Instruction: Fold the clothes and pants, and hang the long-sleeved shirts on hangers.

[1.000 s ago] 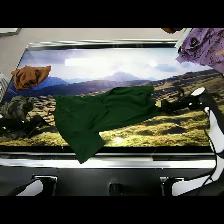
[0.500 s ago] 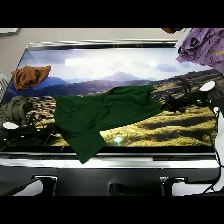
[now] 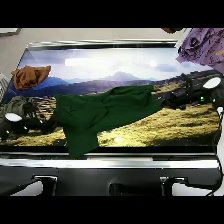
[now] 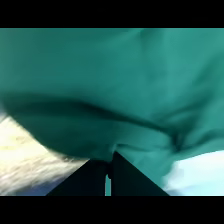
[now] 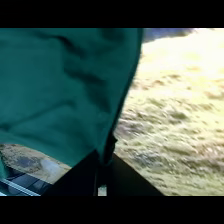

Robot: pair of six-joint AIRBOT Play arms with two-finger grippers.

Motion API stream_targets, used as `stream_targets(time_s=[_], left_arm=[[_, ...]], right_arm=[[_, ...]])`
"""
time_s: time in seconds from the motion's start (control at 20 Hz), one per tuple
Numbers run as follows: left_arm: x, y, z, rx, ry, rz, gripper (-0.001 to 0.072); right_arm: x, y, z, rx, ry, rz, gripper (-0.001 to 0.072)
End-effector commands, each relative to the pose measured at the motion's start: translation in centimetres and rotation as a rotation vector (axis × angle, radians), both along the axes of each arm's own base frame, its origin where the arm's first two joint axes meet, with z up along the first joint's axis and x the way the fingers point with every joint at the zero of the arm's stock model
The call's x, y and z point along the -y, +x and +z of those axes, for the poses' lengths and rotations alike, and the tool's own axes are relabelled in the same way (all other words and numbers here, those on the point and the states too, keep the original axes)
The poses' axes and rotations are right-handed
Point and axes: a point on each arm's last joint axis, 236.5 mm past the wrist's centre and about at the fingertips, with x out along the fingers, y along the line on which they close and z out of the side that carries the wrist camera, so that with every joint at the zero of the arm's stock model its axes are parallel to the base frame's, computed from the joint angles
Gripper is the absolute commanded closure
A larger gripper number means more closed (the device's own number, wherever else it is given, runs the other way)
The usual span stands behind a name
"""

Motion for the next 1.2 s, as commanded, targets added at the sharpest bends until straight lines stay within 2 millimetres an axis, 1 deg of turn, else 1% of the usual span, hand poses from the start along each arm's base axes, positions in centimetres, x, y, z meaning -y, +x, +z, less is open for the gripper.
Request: stream_targets(time_s=[0.0,0.05,0.1,0.15,0.2,0.25,0.3,0.35,0.4,0.45,0.5,0.55,0.6,0.65,0.7,0.75,0.8,0.85,0.9,0.95,1.0,1.05,1.15], left_arm=[[-2.1,6.7,11.1,0.264,0.090,0.001,0.0694],[-3.7,8.2,15.7,0.352,0.183,-0.008,0.0695],[-5.3,9.2,20.4,0.431,0.281,-0.009,0.0695],[-6.9,9.7,25.7,0.520,0.383,0.006,0.0694],[-8.1,9.6,31.2,0.617,0.471,0.031,0.0695],[-8.7,8.9,36.2,0.709,0.534,0.058,0.0694],[-8.8,7.6,40.8,0.796,0.579,0.085,0.0694],[-8.7,5.8,45.1,0.881,0.620,0.111,0.0694],[-8.4,3.6,48.5,0.953,0.642,0.139,0.0694],[-8.0,1.6,50.6,1.004,0.652,0.166,0.0694],[-7.4,-0.5,51.8,1.038,0.662,0.173,0.0694],[-6.9,-2.7,52.5,1.063,0.670,0.179,0.0694],[-6.5,-4.5,52.8,1.075,0.675,0.192,0.0694],[-6.4,-6.3,52.8,1.080,0.680,0.214,0.0694],[-6.5,-7.8,52.9,1.082,0.690,0.241,0.0694],[-6.7,-9.1,53.1,1.089,0.702,0.271,0.0694],[-7.1,-10.2,53.4,1.094,0.720,0.302,0.0693],[-7.5,-10.8,53.9,1.105,0.734,0.324,0.0694],[-7.8,-10.9,54.0,1.102,0.735,0.346,0.0694],[-7.9,-10.6,53.6,1.088,0.733,0.344,0.0694],[-8.0,-9.8,52.6,1.046,0.724,0.325,0.0694],[-7.8,-8.5,50.9,0.985,0.704,0.286,0.0694],[-7.1,-5.1,45.8,0.815,0.651,0.144,0.0694]], right_arm=[[-2.1,2.7,7.5,0.252,-0.066,0.060,0.0685],[-2.2,3.6,11.1,0.345,-0.115,0.064,0.0685],[-1.8,4.2,15.2,0.443,-0.174,0.056,0.0685],[-1.2,4.2,19.2,0.530,-0.230,0.041,0.0685],[-0.2,3.7,23.4,0.618,-0.281,0.002,0.0685],[0.5,2.4,28.0,0.714,-0.325,-0.031,0.0685],[1.4,0.7,32.0,0.801,-0.374,-0.066,0.0685],[1.8,-1.8,35.9,0.889,-0.407,-0.101,0.0684],[2.1,-4.6,39.3,0.972,-0.430,-0.135,0.0684],[2.3,-7.5,41.8,1.040,-0.450,-0.163,0.0685],[2.5,-10.6,43.8,1.093,-0.463,-0.200,0.0684],[2.8,-13.4,45.3,1.134,-0.479,-0.229,0.0684],[3.1,-16.1,46.5,1.174,-0.494,-0.261,0.0684],[3.4,-18.3,47.4,1.204,-0.506,-0.292,0.0684],[3.8,-20.3,48.2,1.233,-0.516,-0.325,0.0684],[4.1,-21.6,48.7,1.253,-0.525,-0.346,0.0684],[4.5,-22.5,49.0,1.262,-0.530,-0.374,0.0684],[4.7,-22.6,48.9,1.256,-0.532,-0.387,0.0684],[4.8,-22.1,48.6,1.237,-0.530,-0.388,0.0684],[4.9,-21.1,47.8,1.203,-0.527,-0.382,0.0684],[5.0,-19.6,46.5,1.144,-0.522,-0.371,0.0684],[5.1,-17.9,44.8,1.064,-0.516,-0.360,0.0684],[5.5,-13.4,39.3,0.840,-0.513,-0.309,0.0684]])
